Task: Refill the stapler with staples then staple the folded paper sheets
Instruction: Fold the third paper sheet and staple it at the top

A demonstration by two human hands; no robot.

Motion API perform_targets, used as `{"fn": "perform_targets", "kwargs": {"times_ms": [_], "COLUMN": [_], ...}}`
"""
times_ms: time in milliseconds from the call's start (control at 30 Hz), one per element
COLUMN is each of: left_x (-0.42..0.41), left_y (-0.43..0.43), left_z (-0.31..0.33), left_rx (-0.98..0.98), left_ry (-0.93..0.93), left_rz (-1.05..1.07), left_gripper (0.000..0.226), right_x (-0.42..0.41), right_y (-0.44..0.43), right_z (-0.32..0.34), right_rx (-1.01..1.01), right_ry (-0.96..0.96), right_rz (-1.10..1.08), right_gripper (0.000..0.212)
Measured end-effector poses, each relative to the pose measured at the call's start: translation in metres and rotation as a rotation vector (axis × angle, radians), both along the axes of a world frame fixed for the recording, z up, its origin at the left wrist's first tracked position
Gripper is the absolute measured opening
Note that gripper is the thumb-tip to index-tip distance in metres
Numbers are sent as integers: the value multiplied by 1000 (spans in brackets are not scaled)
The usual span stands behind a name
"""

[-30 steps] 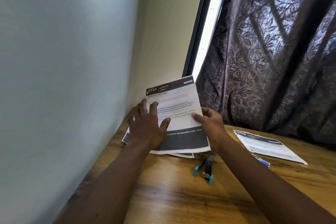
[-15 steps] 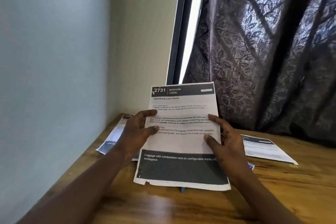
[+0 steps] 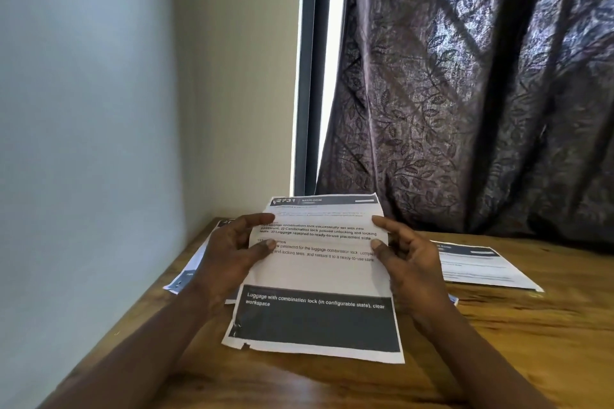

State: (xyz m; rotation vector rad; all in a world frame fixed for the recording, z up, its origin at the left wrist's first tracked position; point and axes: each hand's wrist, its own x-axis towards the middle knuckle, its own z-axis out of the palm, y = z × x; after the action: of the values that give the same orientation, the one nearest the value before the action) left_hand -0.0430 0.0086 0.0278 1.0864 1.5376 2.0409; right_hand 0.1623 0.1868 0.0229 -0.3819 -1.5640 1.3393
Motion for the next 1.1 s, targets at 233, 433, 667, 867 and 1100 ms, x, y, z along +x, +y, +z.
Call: {"fn": "perform_targets", "kwargs": {"times_ms": [233,433,667,867,1100], "left_x": [4,3,8,20,71], "left_y": [-3,-4,-5,-2,5], "left_z": [0,2,1,5,13], "left_rx": [-18,-47,-13,41,225], "left_ry": [203,338,786,945,1112], "left_rz": [100,211,393,565,414], "left_gripper": [35,30,33,21,11], "right_x": [3,7,13,20,53], "right_y": [-9,-12,-15,-13,0], "right_z": [5,9,12,15,25], "right_rx": [45,208,504,566,268], "right_ry": [-96,-202,-194,-77,280], "right_rz": [102,17,-293,-416,-382], "right_gripper": [50,40,13,13,28]}}
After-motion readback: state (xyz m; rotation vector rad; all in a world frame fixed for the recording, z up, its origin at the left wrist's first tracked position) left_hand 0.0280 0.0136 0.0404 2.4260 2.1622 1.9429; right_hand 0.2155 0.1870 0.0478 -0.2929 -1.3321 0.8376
